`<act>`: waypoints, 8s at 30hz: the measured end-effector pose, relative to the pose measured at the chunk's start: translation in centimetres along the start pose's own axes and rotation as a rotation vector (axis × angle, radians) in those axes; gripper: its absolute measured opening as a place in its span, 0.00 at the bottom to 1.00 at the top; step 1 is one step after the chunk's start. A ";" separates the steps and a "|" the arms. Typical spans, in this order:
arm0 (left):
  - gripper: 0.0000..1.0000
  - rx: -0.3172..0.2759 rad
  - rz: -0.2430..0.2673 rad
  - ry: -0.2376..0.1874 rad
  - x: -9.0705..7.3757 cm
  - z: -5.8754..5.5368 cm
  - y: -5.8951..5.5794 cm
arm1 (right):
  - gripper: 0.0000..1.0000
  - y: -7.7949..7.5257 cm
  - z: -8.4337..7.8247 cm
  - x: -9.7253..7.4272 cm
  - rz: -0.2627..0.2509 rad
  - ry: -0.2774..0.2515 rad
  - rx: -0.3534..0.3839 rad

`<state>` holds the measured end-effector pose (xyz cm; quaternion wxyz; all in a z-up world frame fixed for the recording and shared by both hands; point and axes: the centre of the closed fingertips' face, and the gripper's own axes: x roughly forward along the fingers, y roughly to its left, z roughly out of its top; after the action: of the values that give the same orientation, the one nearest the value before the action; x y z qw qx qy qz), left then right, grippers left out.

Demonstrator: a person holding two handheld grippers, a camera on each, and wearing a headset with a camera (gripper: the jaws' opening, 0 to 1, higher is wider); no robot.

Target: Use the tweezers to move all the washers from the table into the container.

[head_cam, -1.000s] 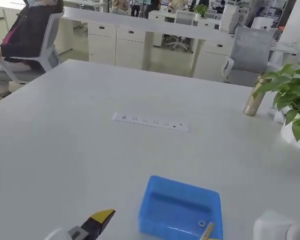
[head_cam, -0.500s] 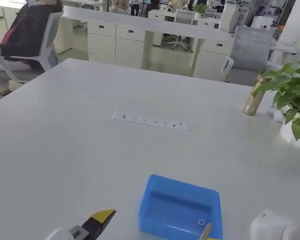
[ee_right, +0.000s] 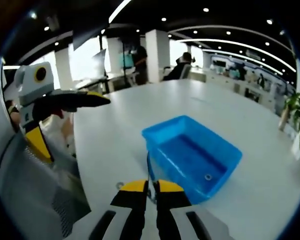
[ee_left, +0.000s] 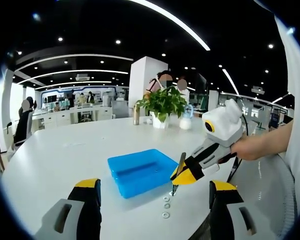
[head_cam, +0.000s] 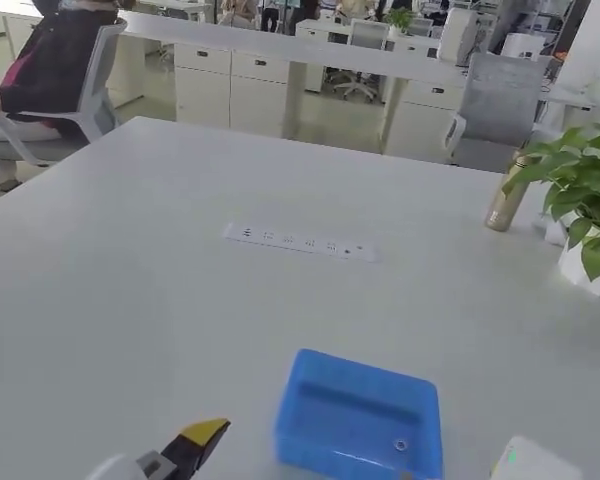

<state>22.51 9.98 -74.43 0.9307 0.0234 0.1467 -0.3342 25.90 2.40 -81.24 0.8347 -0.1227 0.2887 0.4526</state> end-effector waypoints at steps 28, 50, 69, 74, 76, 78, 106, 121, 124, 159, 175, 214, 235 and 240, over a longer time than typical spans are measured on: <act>0.90 0.006 -0.006 0.008 0.1 -0.1 -0.1 | 0.03 -2.0 5.9 -3.5 0.007 -0.183 0.194; 0.89 0.009 -0.017 0.026 0.2 -0.4 -0.2 | 0.03 -8.2 6.6 -0.3 -0.079 -0.126 0.218; 0.89 -0.004 -0.001 0.025 0.1 -0.5 0.1 | 0.03 -9.3 4.4 3.1 -0.064 -0.002 0.162; 0.88 -0.009 -0.004 0.031 0.2 -0.7 0.0 | 0.03 -9.5 4.0 3.1 -0.067 0.004 0.170; 0.88 -0.014 -0.013 0.032 0.2 -0.7 -0.2 | 0.03 -9.6 3.8 3.1 -0.068 0.009 0.173; 0.88 -0.014 -0.025 0.029 0.3 -0.7 -0.4 | 0.03 -9.6 3.7 3.2 -0.067 0.012 0.173; 0.88 -0.024 -0.005 0.022 0.1 -0.6 0.0 | 0.03 -9.0 3.8 3.6 -0.056 0.019 0.158; 0.88 -0.024 -0.001 0.022 0.1 -0.6 0.0 | 0.03 -8.3 5.1 2.3 -0.058 -0.026 0.151; 0.88 -0.026 -0.001 0.023 0.1 -0.6 0.0 | 0.03 -7.6 5.9 1.6 -0.055 -0.052 0.148; 0.87 -0.011 -0.026 0.054 0.2 -1.1 -0.5 | 0.03 0.3 3.5 0.3 0.140 -0.035 0.194; 0.86 -0.015 -0.016 0.052 0.1 -1.1 -0.2 | 0.03 0.4 0.9 1.6 0.144 0.027 0.217; 0.85 -0.024 -0.012 0.059 0.2 -1.3 0.0 | 0.03 2.4 0.4 2.0 0.139 0.047 -0.132; 0.85 -0.019 -0.026 0.067 0.2 -1.4 -0.4 | 0.03 2.0 4.6 -1.0 0.109 -0.008 -0.137; 0.84 -0.015 -0.030 0.071 0.3 -1.5 -0.5 | 0.03 1.5 6.8 -1.9 0.107 -0.064 -0.120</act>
<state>22.02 9.65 -75.87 0.9199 0.0262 0.1826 -0.3461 26.41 5.09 -74.62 0.8093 -0.1425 0.2404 0.5166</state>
